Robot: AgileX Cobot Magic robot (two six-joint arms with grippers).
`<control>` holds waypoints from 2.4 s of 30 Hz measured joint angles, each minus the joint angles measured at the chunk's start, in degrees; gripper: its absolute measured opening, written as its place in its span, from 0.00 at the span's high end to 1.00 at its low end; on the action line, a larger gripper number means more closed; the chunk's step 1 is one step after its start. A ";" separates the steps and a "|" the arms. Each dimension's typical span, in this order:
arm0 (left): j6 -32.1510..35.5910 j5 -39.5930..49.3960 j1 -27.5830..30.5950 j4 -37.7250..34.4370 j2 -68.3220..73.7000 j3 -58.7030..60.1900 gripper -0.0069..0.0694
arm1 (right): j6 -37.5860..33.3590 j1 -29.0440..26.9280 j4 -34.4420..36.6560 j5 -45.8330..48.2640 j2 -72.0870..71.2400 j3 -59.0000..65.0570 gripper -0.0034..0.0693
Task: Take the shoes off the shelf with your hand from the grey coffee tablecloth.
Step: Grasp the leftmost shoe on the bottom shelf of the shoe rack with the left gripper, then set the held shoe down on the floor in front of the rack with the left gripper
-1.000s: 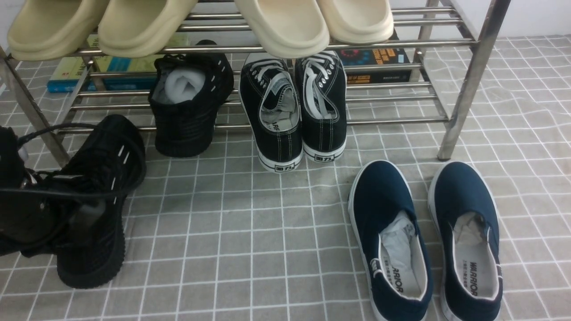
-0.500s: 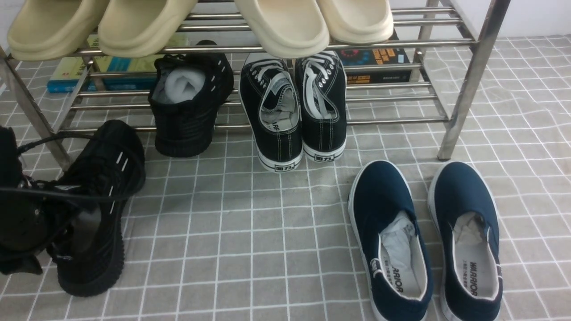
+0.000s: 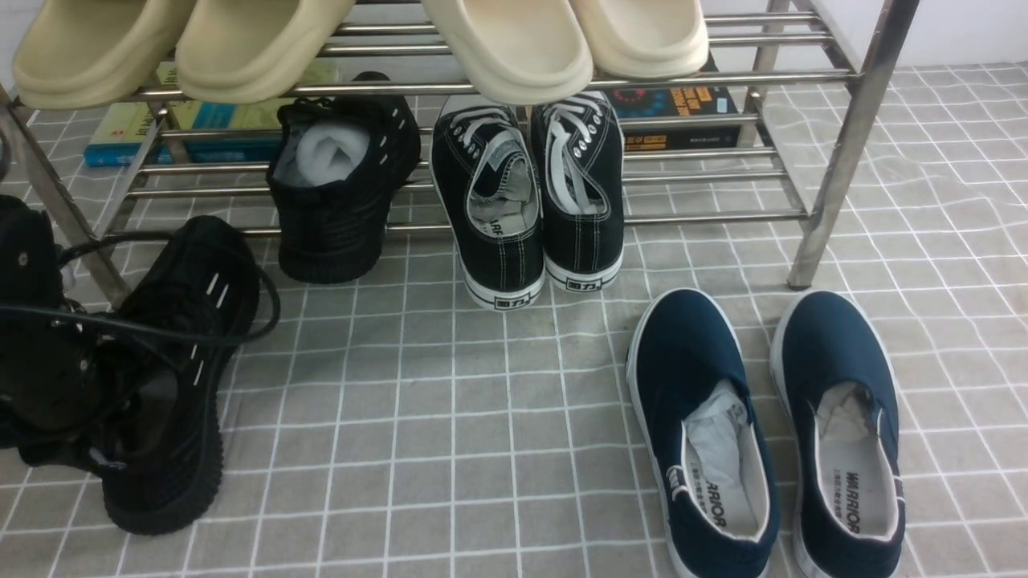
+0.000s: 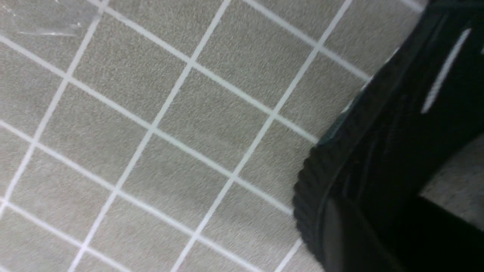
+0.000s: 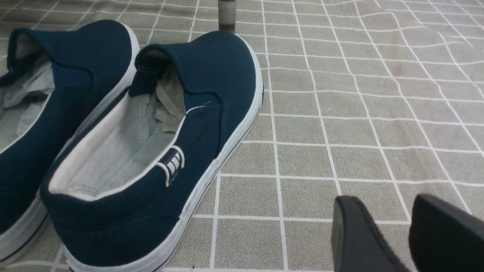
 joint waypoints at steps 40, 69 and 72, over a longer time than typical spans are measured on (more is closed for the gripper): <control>7.03 -18.46 -5.08 -19.20 0.77 -17.11 0.20 | 0.00 0.00 -0.11 0.00 0.00 0.00 0.62; 9.77 -15.07 -5.13 -27.89 7.62 -17.17 0.88 | 0.00 0.00 -0.05 0.00 0.00 0.00 0.62; 9.68 -7.79 -5.13 -26.82 4.14 -16.57 0.88 | 0.00 0.00 -0.11 0.00 0.00 0.00 0.62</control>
